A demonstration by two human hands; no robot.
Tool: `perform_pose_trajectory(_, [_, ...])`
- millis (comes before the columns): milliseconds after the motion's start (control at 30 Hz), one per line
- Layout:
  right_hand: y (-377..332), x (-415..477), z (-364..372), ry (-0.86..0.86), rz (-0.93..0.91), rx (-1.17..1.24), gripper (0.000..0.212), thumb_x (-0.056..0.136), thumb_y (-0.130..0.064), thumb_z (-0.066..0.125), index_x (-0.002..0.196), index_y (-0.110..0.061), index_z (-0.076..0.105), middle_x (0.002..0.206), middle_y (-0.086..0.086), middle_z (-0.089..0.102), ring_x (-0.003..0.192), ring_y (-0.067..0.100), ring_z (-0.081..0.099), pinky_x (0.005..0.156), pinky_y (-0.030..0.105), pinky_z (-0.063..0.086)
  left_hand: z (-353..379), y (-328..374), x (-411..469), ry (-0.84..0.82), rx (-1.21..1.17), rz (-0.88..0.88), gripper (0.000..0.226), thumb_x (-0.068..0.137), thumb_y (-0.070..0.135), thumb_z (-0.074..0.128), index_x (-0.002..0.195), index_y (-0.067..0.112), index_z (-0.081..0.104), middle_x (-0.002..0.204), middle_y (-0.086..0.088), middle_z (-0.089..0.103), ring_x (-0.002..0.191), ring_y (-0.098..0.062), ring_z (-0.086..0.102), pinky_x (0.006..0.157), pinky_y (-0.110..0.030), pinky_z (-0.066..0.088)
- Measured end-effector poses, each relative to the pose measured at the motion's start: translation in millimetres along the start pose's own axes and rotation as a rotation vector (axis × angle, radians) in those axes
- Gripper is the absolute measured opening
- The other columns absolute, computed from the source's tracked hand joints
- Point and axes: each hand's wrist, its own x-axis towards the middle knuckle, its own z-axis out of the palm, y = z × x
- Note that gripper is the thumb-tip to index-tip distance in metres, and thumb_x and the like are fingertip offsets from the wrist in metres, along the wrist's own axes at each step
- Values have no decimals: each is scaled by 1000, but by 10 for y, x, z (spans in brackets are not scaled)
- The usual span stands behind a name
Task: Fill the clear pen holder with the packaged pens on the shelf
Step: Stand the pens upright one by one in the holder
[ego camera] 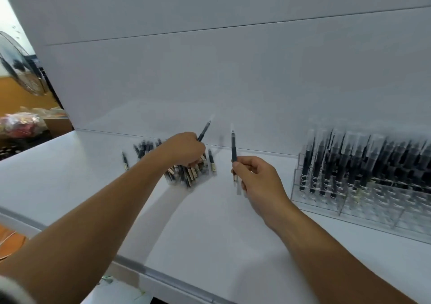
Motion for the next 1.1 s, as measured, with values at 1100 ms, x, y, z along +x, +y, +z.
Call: perform_pose_trajectory(1100, [-120,-5,-37,-37,-6,137,6,92,-24,63,97,-24,67,96,4,70,46,1,44,44,16,35,297,183,268,61,-128,196,22,93,31,55,75,18,52,67,1,49,59,-14,42,56,-26,34])
